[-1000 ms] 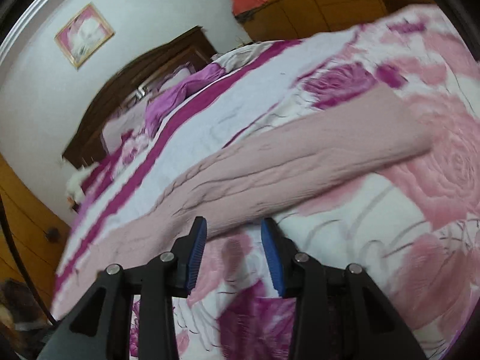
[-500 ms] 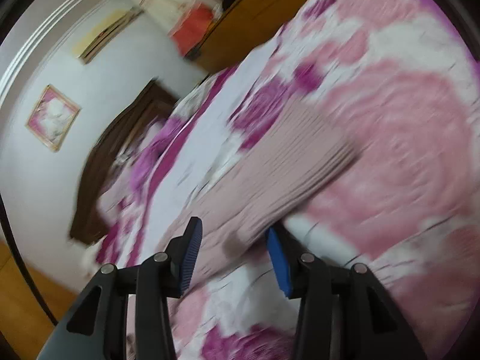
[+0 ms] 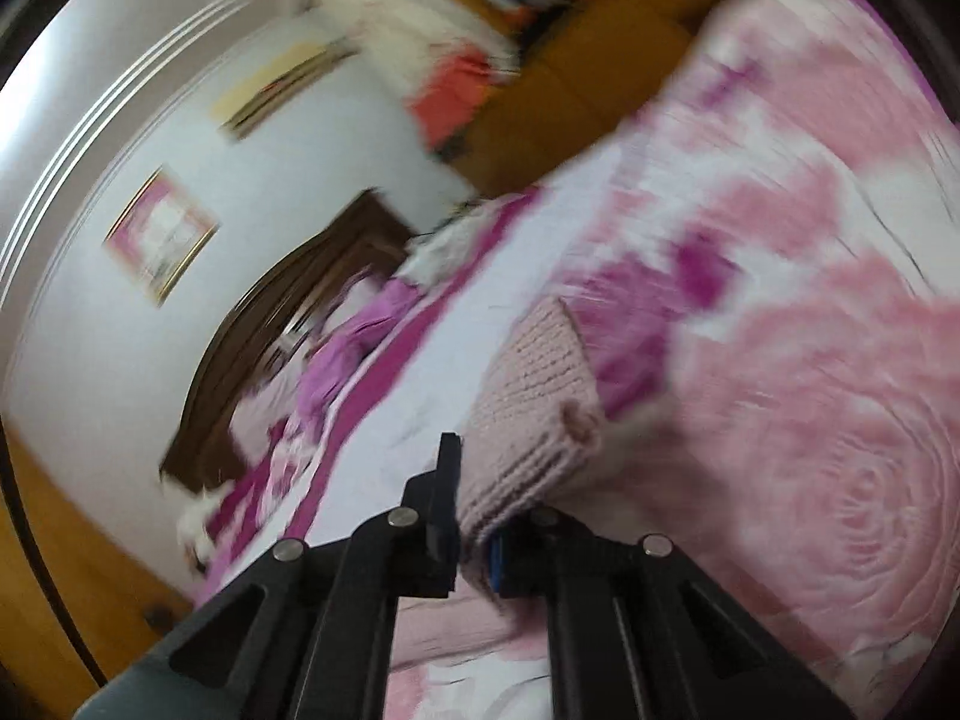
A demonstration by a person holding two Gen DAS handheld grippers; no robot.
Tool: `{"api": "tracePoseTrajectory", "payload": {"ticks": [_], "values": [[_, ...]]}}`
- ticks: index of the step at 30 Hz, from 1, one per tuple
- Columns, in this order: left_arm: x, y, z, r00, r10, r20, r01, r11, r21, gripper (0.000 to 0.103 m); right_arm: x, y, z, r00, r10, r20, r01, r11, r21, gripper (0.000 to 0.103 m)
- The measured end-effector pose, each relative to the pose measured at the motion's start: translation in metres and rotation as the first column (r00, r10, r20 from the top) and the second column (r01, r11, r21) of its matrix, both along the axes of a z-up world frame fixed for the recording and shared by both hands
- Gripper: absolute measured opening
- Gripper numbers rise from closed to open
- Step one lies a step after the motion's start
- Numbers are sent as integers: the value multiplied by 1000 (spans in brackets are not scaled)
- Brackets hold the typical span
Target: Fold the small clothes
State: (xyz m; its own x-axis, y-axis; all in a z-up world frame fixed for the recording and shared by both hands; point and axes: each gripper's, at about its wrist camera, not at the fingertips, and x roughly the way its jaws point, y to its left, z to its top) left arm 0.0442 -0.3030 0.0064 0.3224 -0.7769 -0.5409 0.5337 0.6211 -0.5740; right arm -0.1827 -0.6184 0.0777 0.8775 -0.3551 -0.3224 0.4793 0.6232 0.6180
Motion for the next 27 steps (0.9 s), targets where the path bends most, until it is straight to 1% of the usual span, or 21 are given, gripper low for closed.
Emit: {"api": "tracePoseTrajectory", "payload": {"ticks": [1,2,5,7,8,11,13,14,16,17,18,20,22,24,25,26,27], "values": [[0,0,0,1000,1,-1,-1,1000,-3,24,7,11,9,1000,31,-3,-31,999,-40,7],[0,1,0,1000,2,-2,-2,1000,-6,24,11,21,15,998,55,-2,-55,997,-56,7],[-1,7,4,1000,19,-12,-20,1000,-21,24,29,52,30,991,135,4,-135,987,-85,7],[-2,17,9,999,40,-12,-40,999,-36,24,42,78,34,979,202,2,-201,975,-96,7],[-2,23,12,999,36,-17,-36,998,-46,24,57,93,33,969,246,-28,-247,963,-108,7],[1,48,20,997,71,-26,-73,994,-79,25,95,143,24,930,320,-181,-350,920,-176,7],[4,63,22,993,113,-19,-114,990,-87,27,109,174,17,902,363,-235,-409,891,-196,7],[7,69,21,990,136,-28,-138,986,-89,28,118,188,14,887,378,-266,-436,875,-211,7],[12,77,11,984,160,-76,-167,981,-101,28,132,214,10,867,388,-314,-469,848,-247,7],[13,78,5,982,165,-92,-174,980,-98,28,137,222,8,860,396,-322,-480,842,-246,7],[12,77,2,982,168,-89,-176,980,-91,28,143,230,6,849,413,-328,-497,835,-235,7],[9,73,3,984,168,-60,-172,982,-75,28,156,242,-2,823,440,-358,-530,822,-209,7],[7,73,3,986,160,-46,-164,983,-82,28,165,248,-12,802,451,-393,-549,814,-187,7],[9,73,2,986,161,-52,-165,982,-91,29,174,249,-25,768,468,-437,-572,808,-140,16],[10,73,1,985,161,-55,-165,982,-93,29,178,248,-33,738,492,-462,-592,800,-93,30],[9,73,0,986,160,-55,-165,982,-95,29,180,246,-40,719,514,-467,-607,793,-61,44],[8,74,0,986,158,-54,-162,982,-101,29,178,244,-44,709,540,-454,-623,781,-44,46]]}}
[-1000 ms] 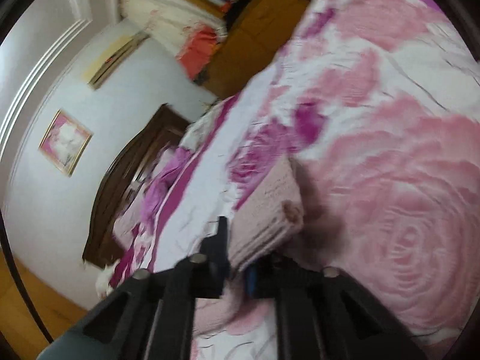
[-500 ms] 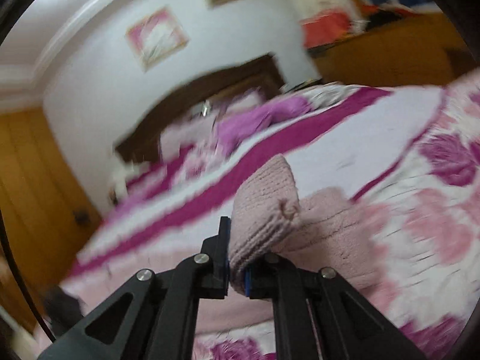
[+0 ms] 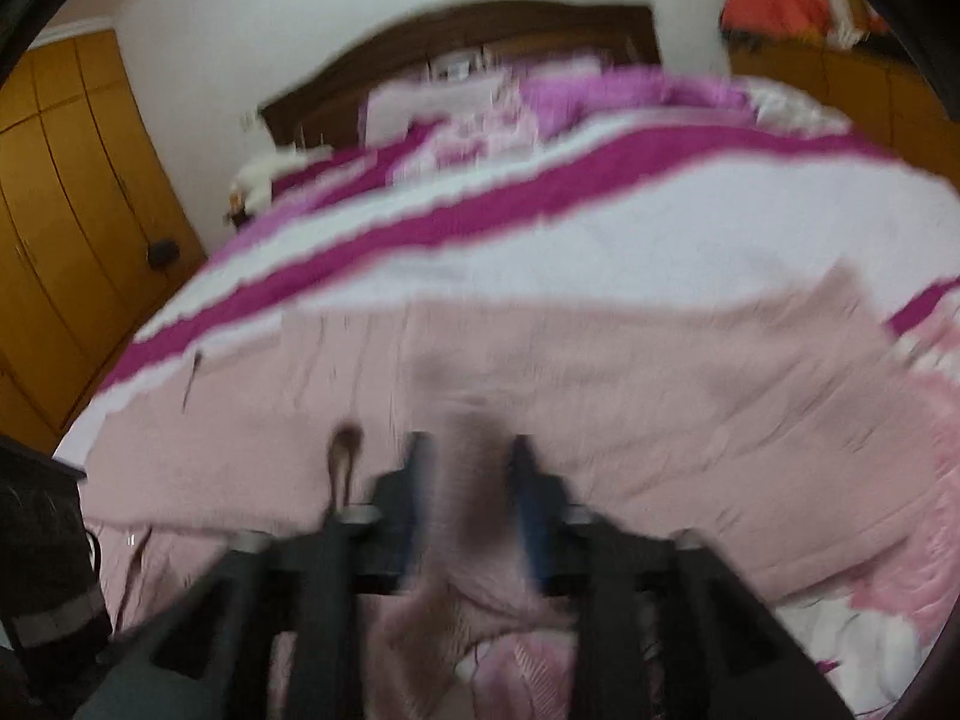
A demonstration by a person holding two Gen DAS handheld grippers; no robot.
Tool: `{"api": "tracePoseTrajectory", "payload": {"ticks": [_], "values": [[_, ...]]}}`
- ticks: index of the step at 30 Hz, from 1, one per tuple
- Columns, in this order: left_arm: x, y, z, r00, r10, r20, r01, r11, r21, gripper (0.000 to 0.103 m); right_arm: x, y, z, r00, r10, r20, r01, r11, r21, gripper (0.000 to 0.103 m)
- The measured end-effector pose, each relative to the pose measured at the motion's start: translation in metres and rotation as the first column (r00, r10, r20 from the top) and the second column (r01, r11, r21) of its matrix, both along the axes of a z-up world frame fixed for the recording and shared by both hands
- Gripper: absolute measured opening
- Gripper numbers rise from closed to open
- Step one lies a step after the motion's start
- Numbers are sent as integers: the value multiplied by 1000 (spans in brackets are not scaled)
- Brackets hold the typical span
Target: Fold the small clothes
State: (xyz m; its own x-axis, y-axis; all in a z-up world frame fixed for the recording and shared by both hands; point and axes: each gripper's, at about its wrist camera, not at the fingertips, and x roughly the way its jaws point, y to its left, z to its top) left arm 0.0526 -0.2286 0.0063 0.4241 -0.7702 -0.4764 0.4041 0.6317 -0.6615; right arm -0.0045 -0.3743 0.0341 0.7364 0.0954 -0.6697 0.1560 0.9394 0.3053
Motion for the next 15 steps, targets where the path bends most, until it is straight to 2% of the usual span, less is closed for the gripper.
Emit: {"api": "tracePoseTrajectory", "payload": {"ticks": [3,4,5,8,9,10,12,13,14,15], "values": [[0,2,0,1000,-1,1,1,1000,-8,29,-19,-4,6,997,42,64,-44,998,36,53],[0,2,1,1000,-2,3,2,1000,-9,30,-27,-5,11,996,36,84,-38,999,30,60],[0,2,1,1000,-2,4,2,1000,-11,30,-37,-8,18,994,10,106,-13,1000,27,62],[-3,4,3,1000,-3,13,3,1000,-19,30,-78,-25,37,973,-166,162,147,982,119,62],[-5,5,3,1000,-3,13,3,1000,-17,30,-89,-27,41,958,-232,168,207,966,155,63],[-6,5,4,1000,-8,9,9,1000,-21,30,-108,-29,41,929,-324,181,283,934,218,64],[-8,8,7,1000,-7,1,7,999,-35,30,-133,-25,35,892,-390,230,306,893,329,67],[-11,11,9,1000,-3,-14,3,998,-60,30,-140,-22,27,885,-390,253,286,886,365,72],[-12,12,11,999,-28,-37,24,994,-105,30,-138,-18,20,901,-363,238,267,896,356,73],[-13,10,13,991,-109,-73,93,977,-192,30,-129,-17,17,923,-336,187,266,908,323,73]]}}
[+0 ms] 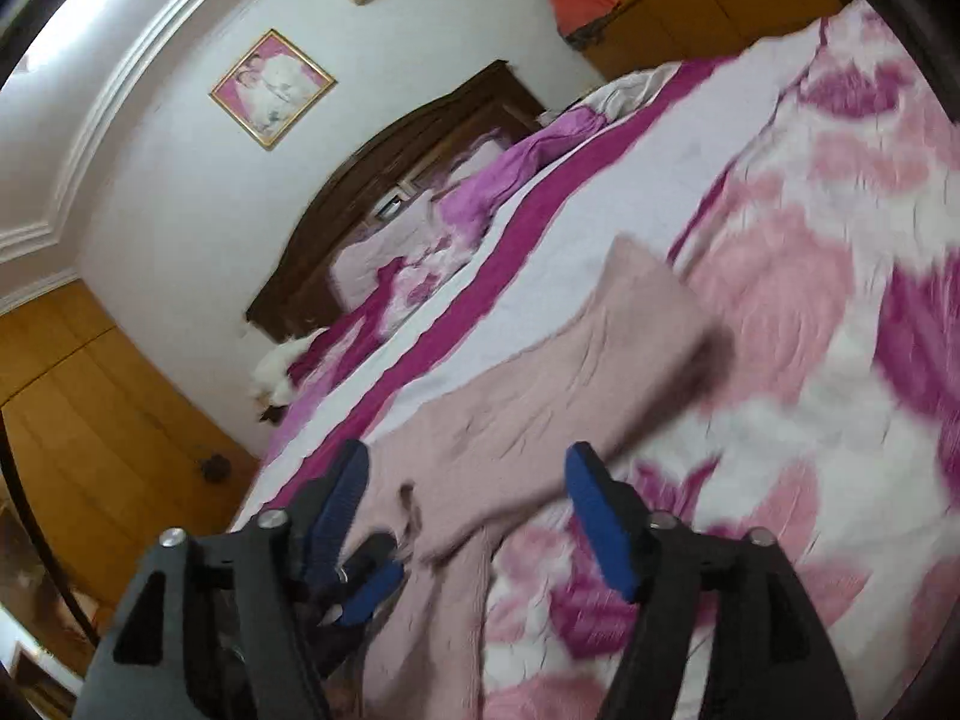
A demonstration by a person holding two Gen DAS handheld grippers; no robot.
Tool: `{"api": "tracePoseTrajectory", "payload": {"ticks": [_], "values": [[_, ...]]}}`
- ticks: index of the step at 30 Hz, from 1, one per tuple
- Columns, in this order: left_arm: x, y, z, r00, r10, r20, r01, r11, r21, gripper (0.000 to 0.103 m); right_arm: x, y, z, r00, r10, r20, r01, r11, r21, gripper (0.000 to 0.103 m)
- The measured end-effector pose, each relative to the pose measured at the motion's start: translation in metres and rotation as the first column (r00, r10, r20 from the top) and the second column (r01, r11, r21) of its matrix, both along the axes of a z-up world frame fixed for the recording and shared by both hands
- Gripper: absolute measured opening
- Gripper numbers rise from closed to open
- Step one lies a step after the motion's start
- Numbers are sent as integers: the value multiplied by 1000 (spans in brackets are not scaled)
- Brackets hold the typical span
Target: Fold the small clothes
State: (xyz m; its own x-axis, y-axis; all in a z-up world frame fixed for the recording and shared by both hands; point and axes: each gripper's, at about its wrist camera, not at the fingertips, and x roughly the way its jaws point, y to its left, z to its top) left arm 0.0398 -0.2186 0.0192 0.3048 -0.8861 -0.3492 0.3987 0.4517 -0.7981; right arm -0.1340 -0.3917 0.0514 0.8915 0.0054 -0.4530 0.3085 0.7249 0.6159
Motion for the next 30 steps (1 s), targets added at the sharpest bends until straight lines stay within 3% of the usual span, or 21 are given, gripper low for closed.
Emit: {"api": "tracePoseTrajectory", "payload": {"ticks": [2,5,7,9,12,15,19,21,22,24,26,30], "values": [[-2,-9,6,995,-101,-25,99,992,-72,32,13,-2,-2,997,6,-83,-8,1000,-27,73],[4,-20,7,998,-38,-40,38,999,-2,37,11,-11,0,999,-8,-50,9,1000,7,73],[18,-27,-7,989,-9,-145,16,999,49,37,7,-20,2,1000,9,-24,-7,998,64,73],[26,-26,-20,963,-2,-269,8,1000,20,37,2,-31,5,1000,-6,-11,7,997,79,73],[20,-17,-19,942,12,-334,-23,999,-29,37,-3,-44,8,999,-42,6,41,994,99,73],[15,-19,-23,936,69,-346,-69,998,11,37,-5,-56,8,998,-41,41,33,986,165,73],[26,-40,-18,957,75,-279,-58,996,68,34,0,-60,2,999,-34,21,29,982,185,73],[39,-53,-18,962,90,-257,-45,983,175,0,-1,-61,-3,1000,-25,-11,27,982,187,73],[43,-58,-18,961,105,-255,-44,972,232,0,-1,-62,-5,999,-19,-30,25,981,190,73],[43,-62,-8,972,103,-212,-50,968,245,0,1,-64,-6,999,-12,-41,19,981,191,73],[35,-68,18,993,82,-88,-54,958,282,0,-1,-67,-4,998,-23,-55,32,985,171,73],[24,-78,63,997,36,66,-57,935,350,0,1,-71,-1,996,-34,-78,46,986,161,73]]}}
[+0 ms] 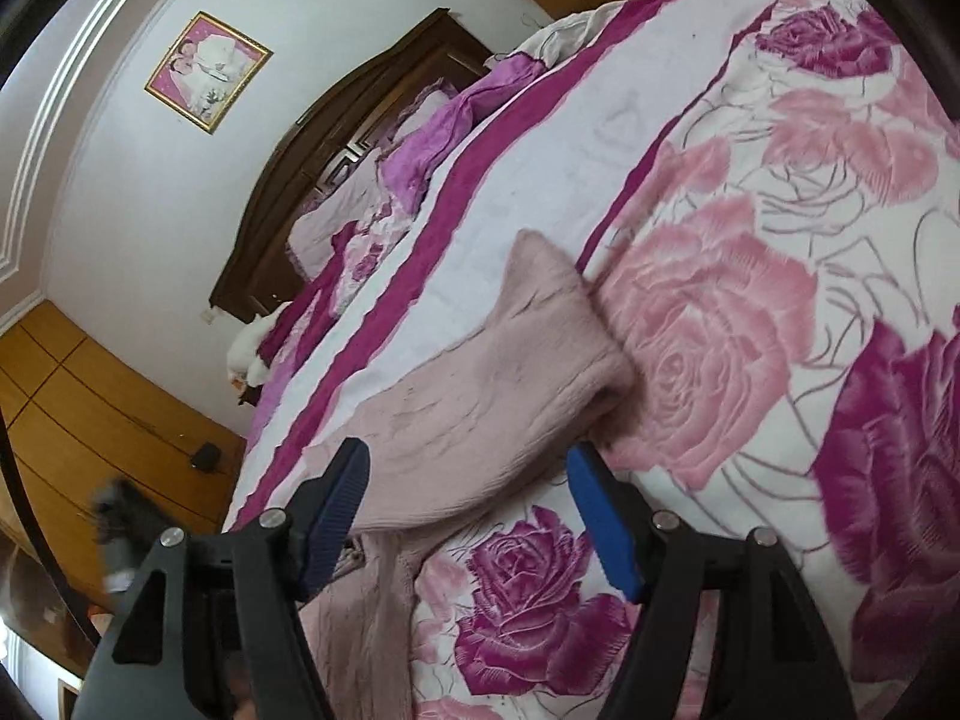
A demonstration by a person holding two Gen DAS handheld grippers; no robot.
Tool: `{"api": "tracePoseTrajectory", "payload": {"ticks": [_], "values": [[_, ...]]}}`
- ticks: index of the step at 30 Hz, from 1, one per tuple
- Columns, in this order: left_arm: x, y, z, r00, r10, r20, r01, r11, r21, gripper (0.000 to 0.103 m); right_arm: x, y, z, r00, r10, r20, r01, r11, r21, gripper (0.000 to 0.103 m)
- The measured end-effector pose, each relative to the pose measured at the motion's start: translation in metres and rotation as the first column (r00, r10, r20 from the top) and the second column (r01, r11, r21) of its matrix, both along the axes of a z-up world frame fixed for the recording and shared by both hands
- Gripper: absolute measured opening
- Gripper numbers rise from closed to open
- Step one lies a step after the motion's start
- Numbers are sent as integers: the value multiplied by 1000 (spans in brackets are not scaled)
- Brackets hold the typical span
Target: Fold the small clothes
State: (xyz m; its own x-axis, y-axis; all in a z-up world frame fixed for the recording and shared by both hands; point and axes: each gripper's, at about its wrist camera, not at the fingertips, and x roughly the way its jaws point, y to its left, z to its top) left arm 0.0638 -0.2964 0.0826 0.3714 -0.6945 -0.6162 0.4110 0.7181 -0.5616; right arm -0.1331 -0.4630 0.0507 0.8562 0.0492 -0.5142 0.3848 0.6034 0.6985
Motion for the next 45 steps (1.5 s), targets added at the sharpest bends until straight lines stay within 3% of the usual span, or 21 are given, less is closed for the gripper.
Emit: {"api": "tracePoseTrajectory", "payload": {"ticks": [4,8,10,13,16,23,27,30,32,37,45], "values": [[-2,11,39,995,-9,100,3,998,63,0,14,5,3,995,64,-79,-66,997,-27,73],[7,37,62,988,5,155,-25,992,124,0,43,27,-2,960,221,-173,-228,973,-26,73],[10,57,66,985,17,169,-44,986,158,0,56,41,-3,939,235,-250,-257,964,-60,72],[16,90,68,984,43,175,-79,975,206,0,81,77,-1,866,269,-421,-370,912,-179,72],[22,123,68,981,72,177,-113,967,230,0,97,109,1,822,285,-493,-442,866,-236,71],[43,206,63,975,173,142,-201,956,213,0,114,138,19,814,313,-489,-480,837,-264,71],[51,242,57,970,207,125,-230,947,223,0,109,144,35,854,299,-426,-445,843,-301,71],[53,263,51,963,239,122,-261,938,226,0,102,125,47,894,246,-375,-368,880,-300,71],[55,275,47,956,267,118,-288,928,236,0,100,115,47,898,221,-380,-346,890,-299,71],[60,305,36,946,305,107,-322,916,238,0,102,97,32,869,182,-459,-336,900,-279,71],[67,335,2,936,351,10,-345,913,219,0,109,105,13,817,203,-540,-405,868,-286,71]]}}
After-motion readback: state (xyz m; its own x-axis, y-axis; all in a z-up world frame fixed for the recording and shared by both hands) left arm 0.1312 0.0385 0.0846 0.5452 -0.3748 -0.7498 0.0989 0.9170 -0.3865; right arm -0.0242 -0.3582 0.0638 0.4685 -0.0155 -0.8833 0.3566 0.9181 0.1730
